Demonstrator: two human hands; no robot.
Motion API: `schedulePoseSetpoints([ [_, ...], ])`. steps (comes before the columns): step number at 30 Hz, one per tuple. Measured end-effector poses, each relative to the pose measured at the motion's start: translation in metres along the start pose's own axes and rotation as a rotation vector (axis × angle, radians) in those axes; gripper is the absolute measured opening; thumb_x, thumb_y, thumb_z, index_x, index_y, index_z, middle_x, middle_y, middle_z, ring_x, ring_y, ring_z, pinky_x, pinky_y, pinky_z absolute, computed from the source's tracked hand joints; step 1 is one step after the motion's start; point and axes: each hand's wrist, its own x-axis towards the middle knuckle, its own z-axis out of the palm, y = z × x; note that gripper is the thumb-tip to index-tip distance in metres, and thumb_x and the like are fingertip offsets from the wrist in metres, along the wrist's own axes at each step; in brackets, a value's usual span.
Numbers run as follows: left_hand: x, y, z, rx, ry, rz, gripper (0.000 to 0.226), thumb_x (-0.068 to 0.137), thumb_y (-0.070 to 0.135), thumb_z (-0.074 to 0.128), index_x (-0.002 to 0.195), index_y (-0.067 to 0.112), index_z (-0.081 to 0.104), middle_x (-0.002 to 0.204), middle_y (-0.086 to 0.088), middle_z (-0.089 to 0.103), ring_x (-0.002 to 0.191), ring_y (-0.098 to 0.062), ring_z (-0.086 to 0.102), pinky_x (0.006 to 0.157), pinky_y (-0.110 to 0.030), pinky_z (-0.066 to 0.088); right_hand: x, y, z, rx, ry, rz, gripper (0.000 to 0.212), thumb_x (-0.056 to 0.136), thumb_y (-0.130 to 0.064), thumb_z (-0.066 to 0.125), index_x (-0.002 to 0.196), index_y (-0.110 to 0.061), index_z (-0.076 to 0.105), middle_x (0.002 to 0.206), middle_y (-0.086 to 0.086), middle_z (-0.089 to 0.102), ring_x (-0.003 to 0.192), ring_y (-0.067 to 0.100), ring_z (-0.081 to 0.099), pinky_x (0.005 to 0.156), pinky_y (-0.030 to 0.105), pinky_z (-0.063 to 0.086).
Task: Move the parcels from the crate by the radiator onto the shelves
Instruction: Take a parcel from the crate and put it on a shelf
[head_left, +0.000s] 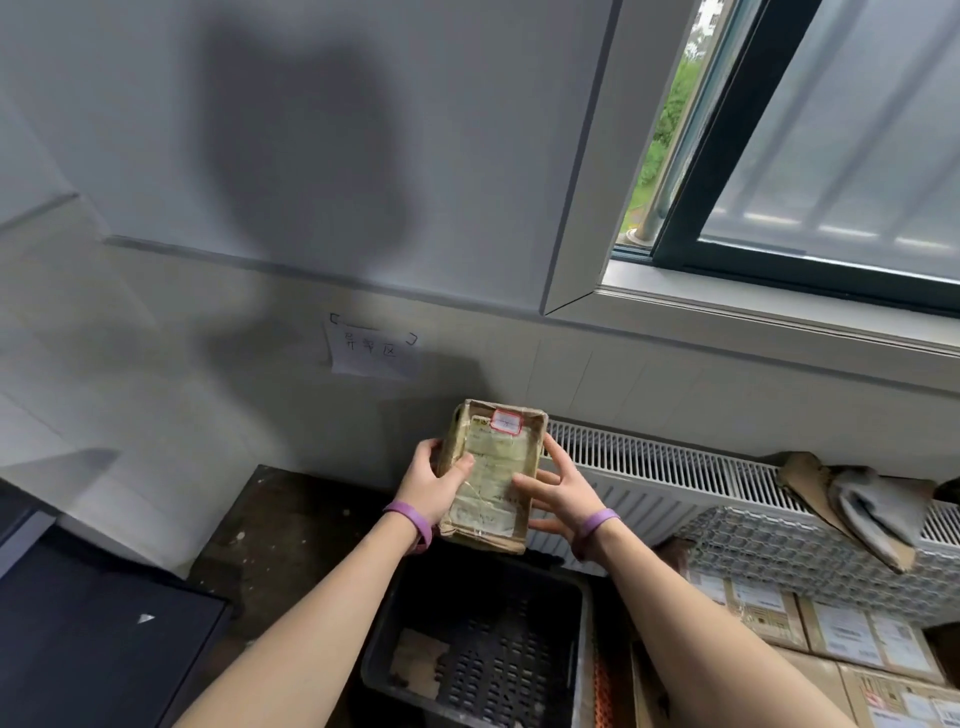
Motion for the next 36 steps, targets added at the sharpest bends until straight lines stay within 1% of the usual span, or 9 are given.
schedulePoseSetpoints([
  [5, 0.002, -0.004, -0.025, -0.029, 0.062, 0.034, 0.037, 0.085, 0.041, 0.067, 0.115, 0.026, 0.051, 0.101, 0.014, 0.06, 0.09, -0.001, 0.059, 0.074, -0.021, 0.046, 0.008, -0.001, 0.029, -0.005, 0.05, -0.062, 0.082, 0.079, -0.011, 0.078, 0.14, -0.047, 0.036, 0.11, 0.0, 0.073, 0.104, 0.018, 0.068, 0.084, 0.044, 0.055],
  [9, -0.005, -0.008, -0.047, -0.068, 0.106, 0.049, 0.036, 0.085, 0.039, 0.067, 0.117, 0.024, 0.056, 0.108, 0.006, 0.064, 0.099, -0.011, 0.062, 0.085, -0.029, 0.05, 0.014, -0.001, 0.057, -0.005, 0.098, -0.16, 0.073, 0.08, -0.011, 0.076, 0.143, -0.03, 0.043, 0.107, -0.002, 0.073, 0.1, 0.014, 0.069, 0.08, 0.037, 0.058],
  [13, -0.016, -0.015, -0.074, -0.015, 0.235, 0.049, 0.026, 0.086, 0.036, 0.065, 0.108, 0.021, 0.063, 0.112, -0.004, 0.063, 0.1, -0.017, 0.062, 0.092, -0.039, 0.051, 0.018, 0.005, 0.092, -0.105, 0.095, -0.236, 0.063, 0.084, -0.017, 0.073, 0.142, -0.022, 0.047, 0.118, -0.002, 0.069, 0.104, 0.01, 0.067, 0.092, 0.039, 0.055],
  [17, -0.042, -0.027, -0.097, -0.068, 0.422, 0.026, 0.027, 0.086, 0.033, 0.065, 0.11, 0.02, 0.064, 0.111, -0.002, 0.065, 0.099, -0.017, 0.062, 0.09, -0.041, 0.052, 0.017, 0.011, 0.124, -0.231, -0.103, -0.257, 0.073, 0.085, -0.017, 0.073, 0.145, -0.037, 0.036, 0.117, -0.016, 0.067, 0.106, 0.004, 0.065, 0.089, 0.025, 0.054],
  [23, -0.111, -0.059, -0.124, -0.174, 0.671, -0.035, 0.017, 0.088, 0.029, 0.064, 0.104, 0.025, 0.06, 0.101, 0.006, 0.067, 0.087, -0.005, 0.063, 0.068, -0.018, 0.051, -0.002, 0.034, 0.174, -0.38, -0.407, -0.269, 0.07, 0.091, -0.021, 0.065, 0.146, -0.044, 0.029, 0.13, -0.015, 0.06, 0.118, 0.004, 0.057, 0.107, 0.038, 0.044],
  [26, -0.158, -0.077, -0.129, -0.192, 0.758, -0.066, 0.011, 0.089, 0.033, 0.061, 0.1, 0.033, 0.061, 0.102, 0.011, 0.069, 0.091, -0.006, 0.065, 0.074, -0.023, 0.052, -0.022, 0.055, 0.195, -0.432, -0.496, -0.312, 0.066, 0.091, -0.022, 0.065, 0.145, -0.043, 0.034, 0.127, -0.013, 0.063, 0.115, 0.004, 0.059, 0.105, 0.039, 0.045],
  [29, -0.214, -0.097, -0.128, -0.196, 0.85, -0.084, 0.024, 0.09, 0.041, 0.059, 0.114, 0.04, 0.057, 0.104, 0.028, 0.066, 0.098, 0.005, 0.061, 0.073, -0.007, 0.046, -0.04, 0.075, 0.217, -0.504, -0.584, -0.359, 0.06, 0.092, -0.029, 0.062, 0.144, -0.043, 0.036, 0.128, -0.015, 0.062, 0.117, 0.004, 0.058, 0.106, 0.038, 0.044],
  [32, -0.27, -0.119, -0.129, -0.196, 1.001, -0.205, 0.048, 0.093, 0.037, 0.055, 0.138, 0.023, 0.046, 0.13, 0.007, 0.055, 0.112, -0.006, 0.052, 0.093, -0.018, 0.038, -0.065, 0.093, 0.241, -0.58, -0.675, -0.413, 0.056, 0.093, -0.035, 0.059, 0.142, -0.046, 0.035, 0.124, -0.028, 0.059, 0.117, -0.002, 0.055, 0.106, 0.031, 0.043],
  [36, -0.335, -0.139, -0.129, -0.241, 1.096, -0.301, 0.046, 0.096, 0.032, 0.052, 0.14, 0.022, 0.044, 0.121, 0.007, 0.058, 0.1, -0.002, 0.054, 0.087, -0.013, 0.039, -0.103, 0.117, 0.275, -0.614, -0.848, -0.367, 0.052, 0.092, -0.044, 0.053, 0.135, -0.062, 0.03, 0.102, -0.048, 0.057, 0.098, -0.018, 0.057, 0.088, 0.012, 0.046],
])
